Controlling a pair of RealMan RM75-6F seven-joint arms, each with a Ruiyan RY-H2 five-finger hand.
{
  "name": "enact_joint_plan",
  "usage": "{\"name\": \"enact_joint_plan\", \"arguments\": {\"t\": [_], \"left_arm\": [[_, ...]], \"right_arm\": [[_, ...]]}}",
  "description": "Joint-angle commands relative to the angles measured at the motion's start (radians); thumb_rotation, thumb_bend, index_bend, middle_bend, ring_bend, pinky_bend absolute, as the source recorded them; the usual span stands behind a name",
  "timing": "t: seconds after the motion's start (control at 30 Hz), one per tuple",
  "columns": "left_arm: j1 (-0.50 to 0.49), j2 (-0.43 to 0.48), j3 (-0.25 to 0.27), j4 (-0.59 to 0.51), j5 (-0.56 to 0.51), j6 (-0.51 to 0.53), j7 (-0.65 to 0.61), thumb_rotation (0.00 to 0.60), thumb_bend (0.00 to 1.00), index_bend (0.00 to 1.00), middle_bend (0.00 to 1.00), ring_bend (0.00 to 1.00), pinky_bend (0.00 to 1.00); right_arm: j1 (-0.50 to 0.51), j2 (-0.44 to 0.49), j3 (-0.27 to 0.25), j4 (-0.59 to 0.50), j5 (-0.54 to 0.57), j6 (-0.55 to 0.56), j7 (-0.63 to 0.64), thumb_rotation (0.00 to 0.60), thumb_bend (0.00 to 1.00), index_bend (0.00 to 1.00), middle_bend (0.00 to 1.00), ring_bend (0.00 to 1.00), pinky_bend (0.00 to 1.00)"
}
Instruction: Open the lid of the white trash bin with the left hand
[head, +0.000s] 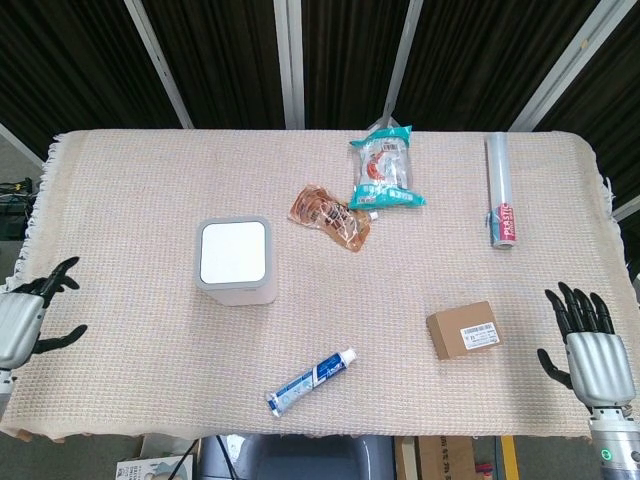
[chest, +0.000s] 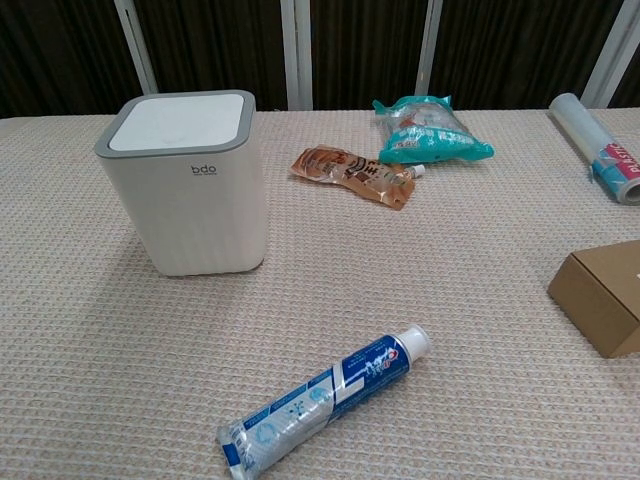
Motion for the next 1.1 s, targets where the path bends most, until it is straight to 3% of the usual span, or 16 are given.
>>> {"name": "enact_joint_plan", "arguments": {"t": [0.03, 0.17, 0.27, 0.37, 0.43, 0.77, 1.1], "left_arm": [[-0.101, 0.072, -0.029, -0.079, 0.000, -0.139, -0.051, 0.600, 0.35, 0.11, 0.51, 0.52, 0.61], [-0.183, 0.120, -0.068, -0.151, -0.045, -0.246, 0.011, 0.600, 0.45, 0.12, 0.67, 0.68, 0.75], [-0.220, 0.134, -0.098, -0.211, -0.082, -0.270, 0.097, 0.600, 0.62, 0.16, 0.80, 0.78, 0.82], [-0.251, 0.139, -0.121, -0.270, -0.133, -0.293, 0.178, 0.600, 0.75, 0.22, 0.88, 0.85, 0.87], [-0.273, 0.148, -0.129, -0.304, -0.170, -0.320, 0.231, 0.600, 0.78, 0.22, 0.90, 0.86, 0.87], [-0.474, 0.213, -0.151, -0.484, -0.522, -0.525, 0.511, 0.600, 0.81, 0.25, 0.91, 0.87, 0.87], [-0.646, 0.114, -0.128, -0.494, -0.751, -0.514, 0.648, 0.600, 0.81, 0.25, 0.91, 0.87, 0.87]], "right_arm": [[0.003, -0.004, -0.002, -0.001, 0.005, -0.008, -0.010, 0.600, 0.30, 0.09, 0.02, 0.03, 0.01], [0.006, -0.010, -0.007, -0.003, 0.004, -0.018, -0.027, 0.600, 0.30, 0.09, 0.02, 0.03, 0.01], [0.007, -0.015, -0.010, -0.001, 0.002, -0.021, -0.038, 0.600, 0.30, 0.09, 0.02, 0.03, 0.01], [0.010, -0.021, -0.014, 0.003, 0.004, -0.032, -0.045, 0.600, 0.30, 0.09, 0.02, 0.03, 0.01], [0.013, -0.021, -0.016, 0.004, 0.006, -0.039, -0.049, 0.600, 0.30, 0.09, 0.02, 0.03, 0.01], [0.012, -0.028, -0.018, 0.000, 0.003, -0.035, -0.069, 0.600, 0.30, 0.09, 0.02, 0.03, 0.01], [0.009, -0.029, -0.015, -0.001, -0.003, -0.019, -0.071, 0.600, 0.30, 0.09, 0.02, 0.03, 0.01]]}}
